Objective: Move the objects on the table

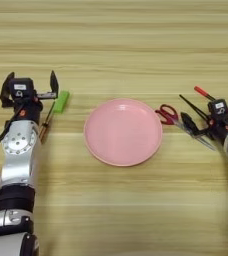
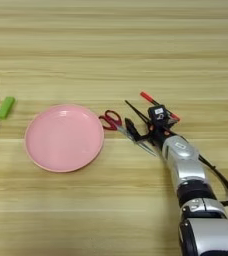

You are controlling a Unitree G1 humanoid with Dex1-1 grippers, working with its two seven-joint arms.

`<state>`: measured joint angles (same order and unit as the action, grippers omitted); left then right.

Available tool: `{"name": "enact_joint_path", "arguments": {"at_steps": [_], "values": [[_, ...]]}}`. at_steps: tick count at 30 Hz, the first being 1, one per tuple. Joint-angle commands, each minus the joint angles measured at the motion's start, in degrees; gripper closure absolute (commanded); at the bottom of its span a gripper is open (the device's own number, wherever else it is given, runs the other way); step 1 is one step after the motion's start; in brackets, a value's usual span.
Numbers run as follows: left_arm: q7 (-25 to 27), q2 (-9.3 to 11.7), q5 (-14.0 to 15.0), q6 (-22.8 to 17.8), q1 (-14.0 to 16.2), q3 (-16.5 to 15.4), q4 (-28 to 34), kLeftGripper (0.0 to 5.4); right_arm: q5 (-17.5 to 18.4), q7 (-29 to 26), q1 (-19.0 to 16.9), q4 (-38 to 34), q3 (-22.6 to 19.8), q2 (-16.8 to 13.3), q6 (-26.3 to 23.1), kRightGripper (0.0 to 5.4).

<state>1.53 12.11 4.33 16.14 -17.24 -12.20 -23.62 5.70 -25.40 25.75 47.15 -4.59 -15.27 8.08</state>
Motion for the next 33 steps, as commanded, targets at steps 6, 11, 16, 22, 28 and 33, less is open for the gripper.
{"name": "enact_joint_path", "arguments": {"at_steps": [6, 11, 16, 22, 28, 33], "values": [[0.1, 0.3, 0.2, -0.7, 0.3, -0.1, 0.9, 0.0, -0.6, 0.5, 0.6, 1.9, 0.2, -0.4, -2.6, 0.04], [0.2, 0.3, 0.2, -0.7, 0.4, -0.1, 0.9, 0.0, -0.4, 0.5, 0.9, 2.5, -0.1, -0.5, -4.5, 0.04], [0.2, 0.2, 0.2, -0.8, 0.4, -0.1, 1.1, 0.0, -1.0, 0.6, 0.7, 2.5, 0.5, -0.7, -5.0, 0.04], [0.1, 0.2, 0.2, -0.9, 0.5, -0.1, 1.3, 0.0, -1.7, 0.8, 0.5, 2.8, 1.2, -1.0, -5.3, 0.18], [0.0, 0.2, 0.3, -0.9, 0.5, -0.2, 1.5, 0.0, -2.1, 0.7, 0.6, 3.6, 1.9, -1.4, -5.9, 0.77], [0.0, 0.2, 0.3, -1.1, 0.6, -0.2, 1.9, 0.0, -1.5, 0.4, 0.7, 3.9, 1.7, -1.5, -7.0, 1.26]]}}
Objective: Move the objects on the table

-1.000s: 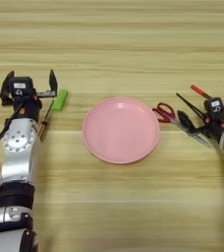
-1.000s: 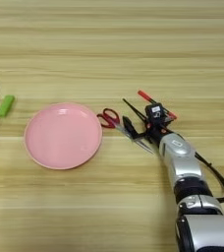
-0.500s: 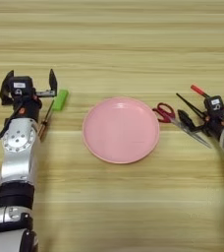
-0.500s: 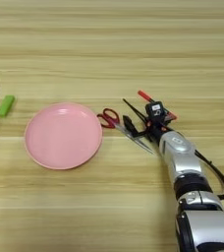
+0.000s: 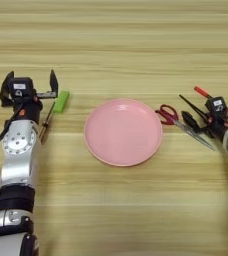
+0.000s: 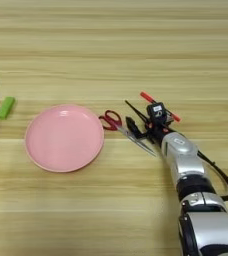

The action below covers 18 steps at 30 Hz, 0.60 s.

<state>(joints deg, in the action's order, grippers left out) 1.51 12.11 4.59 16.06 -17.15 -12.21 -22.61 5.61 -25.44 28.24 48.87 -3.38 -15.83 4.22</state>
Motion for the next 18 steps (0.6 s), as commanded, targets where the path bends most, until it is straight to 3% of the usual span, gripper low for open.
{"name": "enact_joint_path", "arguments": {"at_steps": [1, 18], "values": [[0.0, 0.2, 0.1, -1.1, 0.6, -0.1, 1.0, 0.0, -1.4, 0.5, -1.7, 2.3, 0.5, -1.1, -3.2, 1.39], [-0.1, 0.2, 0.1, -1.4, 0.7, -0.1, 1.5, 0.0, -0.9, 0.3, -1.8, 1.1, -0.2, -1.1, -3.2, 3.13]]}}
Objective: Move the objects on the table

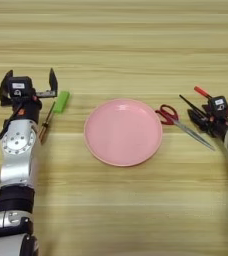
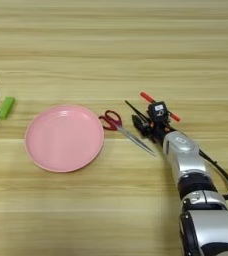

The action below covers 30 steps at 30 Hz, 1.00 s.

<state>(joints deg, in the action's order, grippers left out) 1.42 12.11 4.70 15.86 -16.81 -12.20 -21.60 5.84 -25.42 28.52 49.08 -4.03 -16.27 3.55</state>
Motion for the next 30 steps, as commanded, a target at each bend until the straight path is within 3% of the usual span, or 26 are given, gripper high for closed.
{"name": "enact_joint_path", "arguments": {"at_steps": [1, 21, 30], "values": [[0.0, 0.2, 0.0, -1.2, 0.3, -0.1, 0.4, 0.0, -1.1, 0.3, -2.1, 0.8, 0.5, -0.7, -2.6, 3.21], [0.0, 0.3, 0.1, -1.2, 0.2, -0.3, 0.1, 0.0, -1.0, 0.3, -2.5, -0.5, 0.5, -0.6, -3.1, 5.31], [-0.1, 0.3, 0.1, -1.3, 0.1, -0.3, -0.2, 0.0, -1.0, 0.3, -2.4, -0.4, 0.5, -0.5, -3.1, 5.34]]}}
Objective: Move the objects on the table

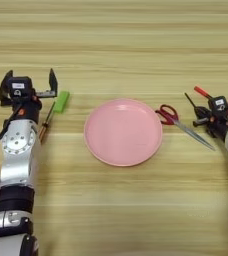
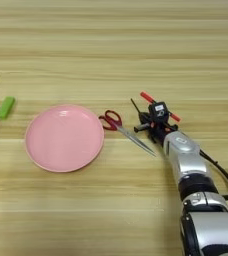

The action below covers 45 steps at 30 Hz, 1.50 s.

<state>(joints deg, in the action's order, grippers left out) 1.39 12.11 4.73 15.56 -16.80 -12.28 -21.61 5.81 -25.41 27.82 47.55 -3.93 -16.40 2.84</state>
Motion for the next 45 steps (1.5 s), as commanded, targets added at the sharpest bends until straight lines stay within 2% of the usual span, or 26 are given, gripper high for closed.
{"name": "enact_joint_path", "arguments": {"at_steps": [1, 8, 23, 34, 41, 45], "values": [[-0.1, 0.3, 0.1, -1.0, 0.1, -0.2, -0.1, 0.0, -1.0, 0.3, -1.7, 1.2, 0.4, -0.4, -2.4, 5.34], [0.0, 0.3, 0.0, -1.0, 0.0, -0.3, -0.3, 0.0, -0.8, 0.4, -1.8, 0.4, 0.3, -0.2, -2.3, 5.34], [0.0, 0.3, -0.1, -1.0, 0.1, -0.3, -0.3, 0.0, 0.5, 0.2, -6.5, -16.4, 0.2, 0.0, -8.0, 5.34], [0.1, 0.3, 0.0, -1.0, 0.2, -0.4, -0.2, 0.0, 1.2, 0.0, -9.0, -25.3, 0.2, 0.4, -11.3, 5.34], [0.1, 0.3, 0.0, -1.2, 0.2, -0.4, -0.1, 0.0, 3.1, -2.5, -13.4, -38.5, 3.4, 1.3, -16.5, 5.35], [0.0, 0.3, -0.1, -1.2, 0.3, -0.4, 0.0, 0.0, 3.6, -3.5, -15.5, -43.7, 5.4, 1.6, -18.8, 5.35]]}}
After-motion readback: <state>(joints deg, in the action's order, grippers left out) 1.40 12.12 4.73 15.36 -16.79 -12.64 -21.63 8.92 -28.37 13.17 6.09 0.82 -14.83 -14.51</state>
